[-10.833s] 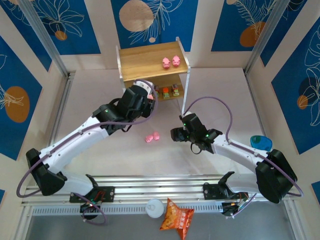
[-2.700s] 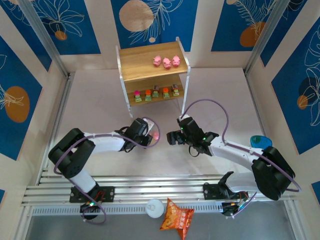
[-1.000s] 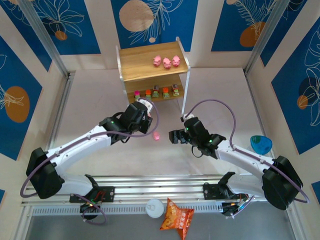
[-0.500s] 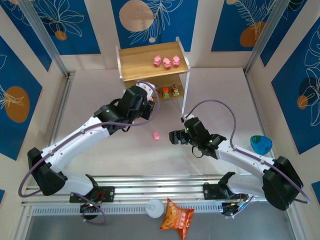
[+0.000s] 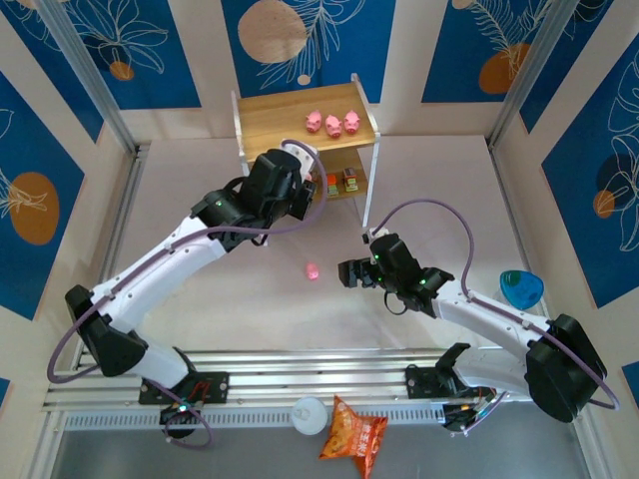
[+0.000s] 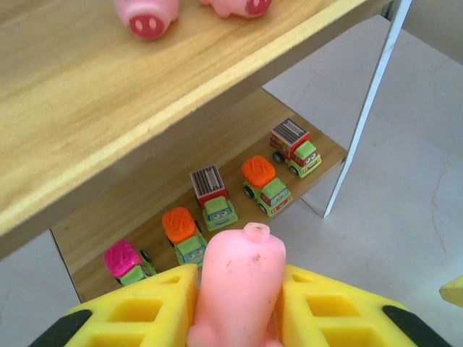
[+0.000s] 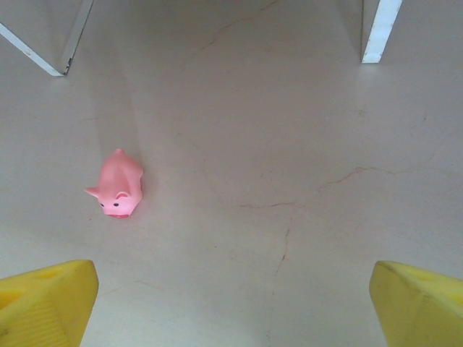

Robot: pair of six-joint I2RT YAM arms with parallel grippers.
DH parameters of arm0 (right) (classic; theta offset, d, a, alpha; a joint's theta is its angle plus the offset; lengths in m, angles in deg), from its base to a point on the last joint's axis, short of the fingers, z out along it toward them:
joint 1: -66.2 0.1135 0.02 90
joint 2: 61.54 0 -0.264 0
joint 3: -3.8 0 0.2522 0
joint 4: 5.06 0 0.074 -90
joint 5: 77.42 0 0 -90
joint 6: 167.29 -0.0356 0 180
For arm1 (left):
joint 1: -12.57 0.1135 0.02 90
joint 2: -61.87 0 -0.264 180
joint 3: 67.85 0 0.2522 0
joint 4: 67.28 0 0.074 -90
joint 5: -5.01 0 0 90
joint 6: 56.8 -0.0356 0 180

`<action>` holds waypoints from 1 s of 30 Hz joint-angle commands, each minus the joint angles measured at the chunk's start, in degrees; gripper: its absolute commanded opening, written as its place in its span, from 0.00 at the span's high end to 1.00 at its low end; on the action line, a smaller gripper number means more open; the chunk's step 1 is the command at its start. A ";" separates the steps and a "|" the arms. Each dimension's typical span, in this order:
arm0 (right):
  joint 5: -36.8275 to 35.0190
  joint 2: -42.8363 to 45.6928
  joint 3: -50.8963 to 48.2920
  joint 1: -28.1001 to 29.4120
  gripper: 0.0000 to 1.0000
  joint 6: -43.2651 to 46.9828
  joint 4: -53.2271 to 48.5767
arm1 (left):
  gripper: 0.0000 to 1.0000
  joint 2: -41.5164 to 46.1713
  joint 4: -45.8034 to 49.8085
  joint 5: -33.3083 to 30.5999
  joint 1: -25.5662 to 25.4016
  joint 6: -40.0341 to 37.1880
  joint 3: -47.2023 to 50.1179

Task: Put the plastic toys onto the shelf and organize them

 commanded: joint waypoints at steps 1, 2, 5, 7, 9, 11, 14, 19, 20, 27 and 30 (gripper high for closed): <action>1.15 1.01 -0.44 -0.33 0.03 -0.74 -0.63 | 0.69 -1.32 0.99 -1.49 -0.29 -1.96 -4.75; 1.25 1.01 -0.37 -0.40 0.03 -0.74 -0.63 | 0.69 -1.69 0.98 -1.57 -0.24 -2.27 -5.76; 1.28 1.14 -0.43 -0.50 0.03 -0.78 -0.63 | 0.69 -3.12 1.29 -1.71 -0.07 -3.21 -8.86; 1.33 1.08 -0.51 -0.50 0.03 -0.83 -0.63 | 0.69 -4.01 1.42 -2.07 0.08 -3.97 -10.85; 1.49 1.01 -0.53 -0.59 0.03 -0.87 -0.56 | 0.69 -4.76 1.42 -2.50 0.36 -4.67 -12.55; 1.36 1.10 -0.53 -0.59 0.03 -0.84 -0.54 | 0.69 -5.60 1.49 -2.53 0.92 -4.96 -14.37; 1.44 1.10 -0.58 -0.67 0.03 -0.96 -0.52 | 0.69 -7.16 1.98 -2.14 1.73 -5.05 -17.15; 1.98 0.97 -0.57 -0.63 0.03 -1.13 -0.21 | 0.69 -10.47 2.92 -2.22 3.13 -5.57 -22.03; 1.97 0.88 -0.51 -0.65 0.03 -1.09 -0.29 | 0.69 -11.22 3.04 -2.36 3.52 -5.59 -23.01; 2.03 0.75 -0.34 -0.74 0.03 -1.11 -0.28 | 0.68 -16.05 3.89 -2.64 6.24 -4.92 -28.58; 2.54 0.58 -0.53 -0.81 0.03 -1.30 0.01 | 0.68 -17.59 3.96 -3.22 7.31 -4.39 -30.11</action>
